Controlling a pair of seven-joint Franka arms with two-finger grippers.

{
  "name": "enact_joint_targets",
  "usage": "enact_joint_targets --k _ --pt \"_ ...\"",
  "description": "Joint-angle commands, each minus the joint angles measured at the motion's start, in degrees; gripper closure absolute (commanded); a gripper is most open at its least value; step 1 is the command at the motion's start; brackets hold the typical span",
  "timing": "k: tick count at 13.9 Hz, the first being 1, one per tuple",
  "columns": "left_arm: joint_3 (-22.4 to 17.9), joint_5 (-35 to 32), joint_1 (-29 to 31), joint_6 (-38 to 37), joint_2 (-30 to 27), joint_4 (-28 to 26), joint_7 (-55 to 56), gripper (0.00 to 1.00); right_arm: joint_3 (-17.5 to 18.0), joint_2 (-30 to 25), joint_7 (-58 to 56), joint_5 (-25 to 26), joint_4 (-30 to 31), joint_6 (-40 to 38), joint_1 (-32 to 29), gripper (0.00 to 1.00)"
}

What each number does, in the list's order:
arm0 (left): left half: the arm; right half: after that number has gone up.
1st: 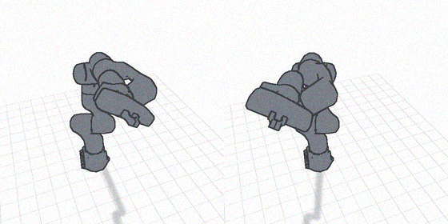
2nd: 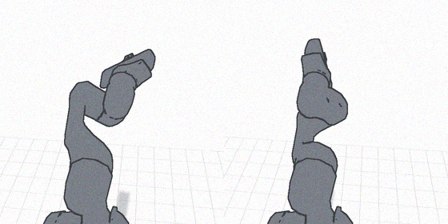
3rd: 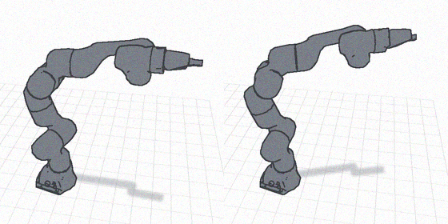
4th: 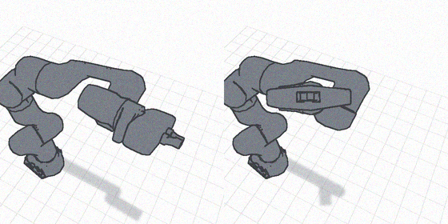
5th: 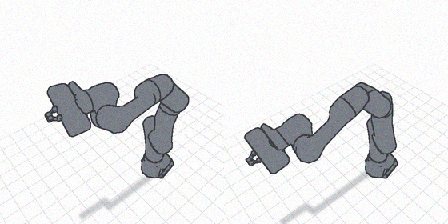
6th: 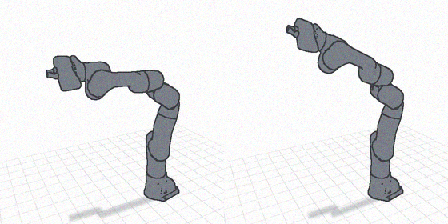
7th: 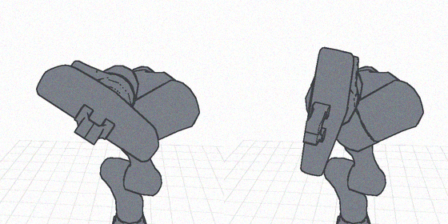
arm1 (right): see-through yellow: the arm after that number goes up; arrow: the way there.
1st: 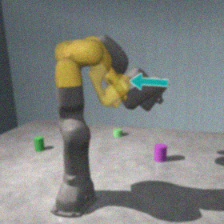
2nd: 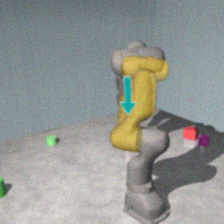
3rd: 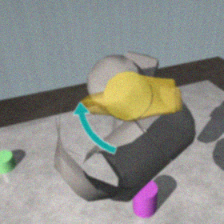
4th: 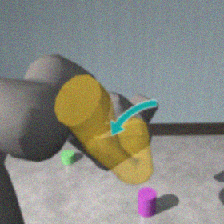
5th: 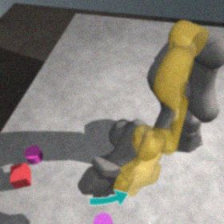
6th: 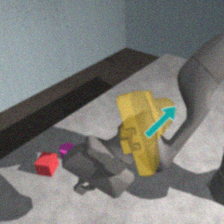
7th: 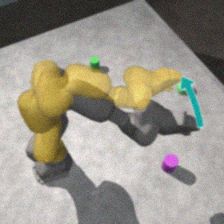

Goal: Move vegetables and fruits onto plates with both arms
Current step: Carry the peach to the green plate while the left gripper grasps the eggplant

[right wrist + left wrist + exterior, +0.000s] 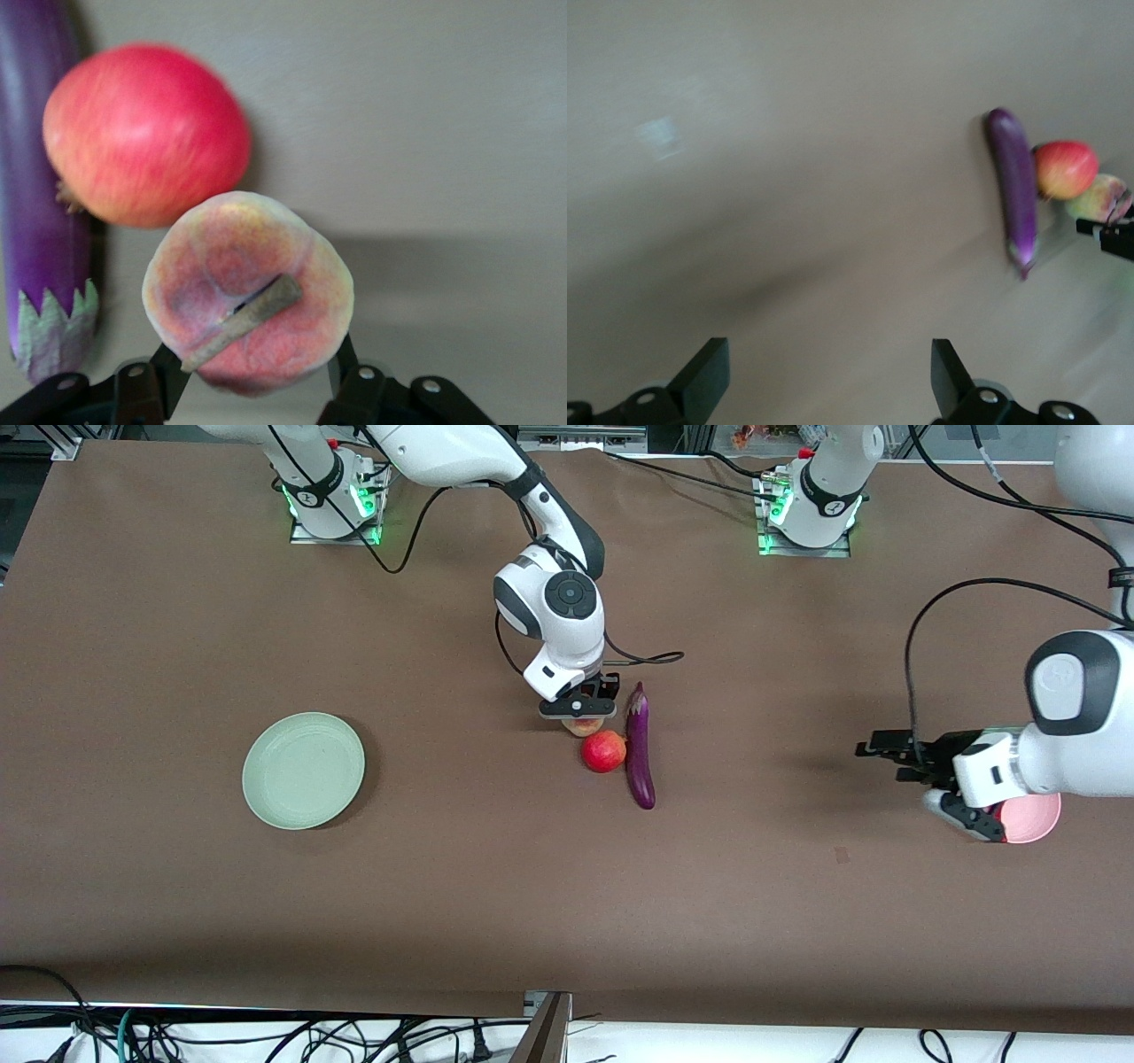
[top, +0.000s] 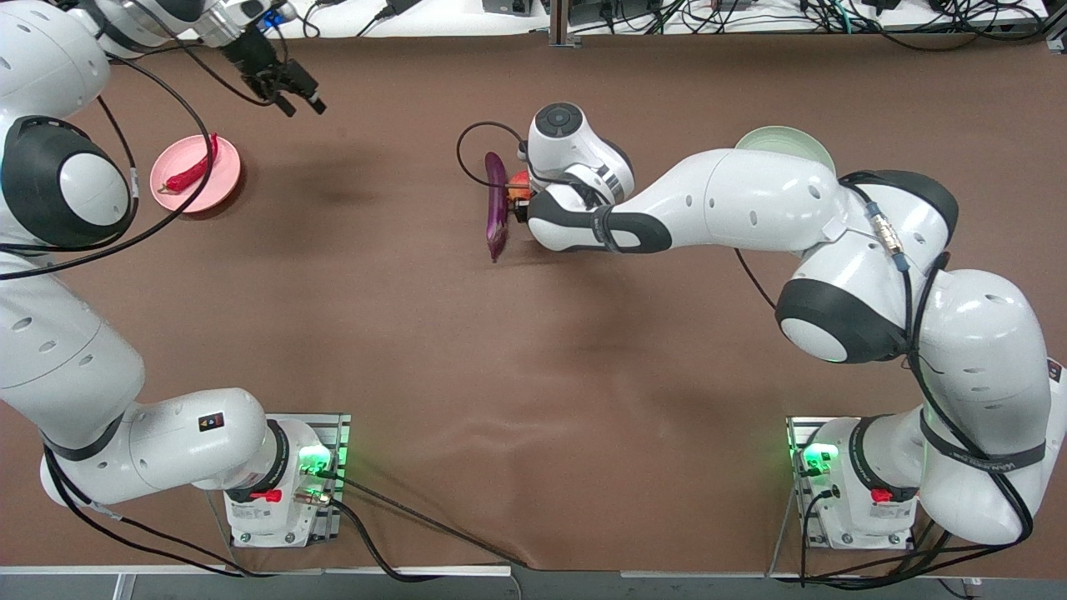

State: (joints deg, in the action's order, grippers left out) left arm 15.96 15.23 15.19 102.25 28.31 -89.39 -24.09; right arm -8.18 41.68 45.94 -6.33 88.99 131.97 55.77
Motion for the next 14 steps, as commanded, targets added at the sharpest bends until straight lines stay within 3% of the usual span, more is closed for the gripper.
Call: enact_joint_targets --k 1,4,10,14 --pt "0.7 1.1 -4.8 2.4 0.4 -1.2 4.6 0.00 -2.4 -5.6 -3.6 -0.1 1.2 -7.5 -0.1 1.00" --pt "0.7 0.9 -11.9 7.2 0.3 -4.9 8.8 0.00 -3.6 -8.8 -8.7 -0.3 2.4 -12.0 -3.1 1.00" --pt "1.0 0.2 -25.7 33.6 -4.2 -24.0 27.4 0.00 -12.1 -15.2 -26.6 -1.7 10.5 -11.7 -9.0 1.00" --pt "1.0 0.2 -32.5 48.0 -2.2 -30.4 31.2 0.00 -21.1 -24.0 -39.9 -1.8 23.1 -10.4 -10.2 1.00"
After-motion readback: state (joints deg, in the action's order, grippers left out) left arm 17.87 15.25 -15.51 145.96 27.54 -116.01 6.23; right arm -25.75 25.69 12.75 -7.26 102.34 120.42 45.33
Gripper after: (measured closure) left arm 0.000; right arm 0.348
